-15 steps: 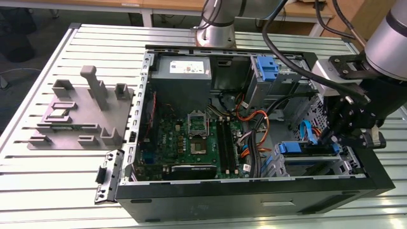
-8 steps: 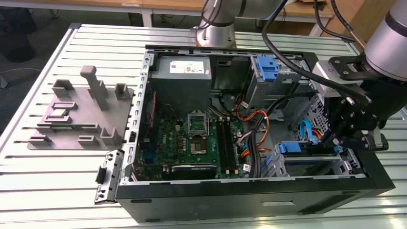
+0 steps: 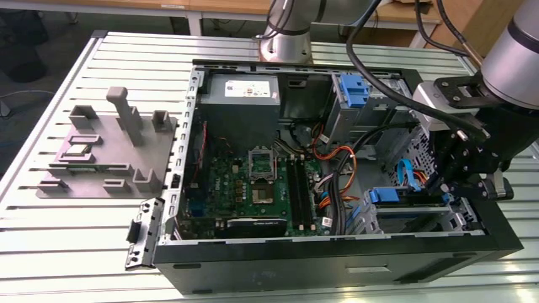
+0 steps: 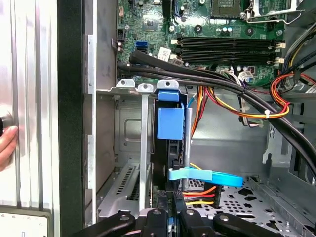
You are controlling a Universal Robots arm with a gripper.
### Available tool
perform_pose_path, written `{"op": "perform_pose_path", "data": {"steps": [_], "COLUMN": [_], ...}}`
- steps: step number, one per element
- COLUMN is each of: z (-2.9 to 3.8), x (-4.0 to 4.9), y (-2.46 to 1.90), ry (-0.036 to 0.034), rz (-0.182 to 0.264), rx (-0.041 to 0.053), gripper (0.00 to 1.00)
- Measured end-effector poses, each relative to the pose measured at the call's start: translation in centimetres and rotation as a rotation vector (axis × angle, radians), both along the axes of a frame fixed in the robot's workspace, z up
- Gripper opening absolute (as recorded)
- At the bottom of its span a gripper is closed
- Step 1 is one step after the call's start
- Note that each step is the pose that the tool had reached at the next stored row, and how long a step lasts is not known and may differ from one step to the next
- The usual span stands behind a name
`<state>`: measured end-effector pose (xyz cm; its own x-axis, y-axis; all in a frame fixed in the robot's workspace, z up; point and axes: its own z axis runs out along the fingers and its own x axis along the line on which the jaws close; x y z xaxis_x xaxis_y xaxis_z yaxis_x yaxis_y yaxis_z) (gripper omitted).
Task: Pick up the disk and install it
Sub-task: 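Insert the second disk wire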
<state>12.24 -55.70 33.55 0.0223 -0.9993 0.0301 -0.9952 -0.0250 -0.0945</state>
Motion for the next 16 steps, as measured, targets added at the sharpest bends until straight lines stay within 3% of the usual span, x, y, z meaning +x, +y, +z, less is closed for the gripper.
{"op": "perform_pose_path", "data": {"steps": [2,3,7,8,9,11,12,16], "z": [-0.01,-0.01,0.0,-0.02,-0.03,-0.02,-0.02,-0.02], "x": [0.0,0.0,0.04,0.05,0.05,0.07,0.09,0.09], "y": [0.0,0.0,-0.01,-0.01,0.0,0.0,0.0,0.01], "ry": [0.0,0.0,0.0003,0.0004,0.0008,0.0024,0.0033,0.0039], "rz": [0.0,0.0,0.0,0.0,0.0,0.002,0.002,0.002], "rx": [0.0002,0.0003,0.0023,0.0082,0.02,0.0525,0.0614,0.062], "gripper": [0.17,0.24,0.24,0.24,0.24,0.24,0.24,0.24]}}
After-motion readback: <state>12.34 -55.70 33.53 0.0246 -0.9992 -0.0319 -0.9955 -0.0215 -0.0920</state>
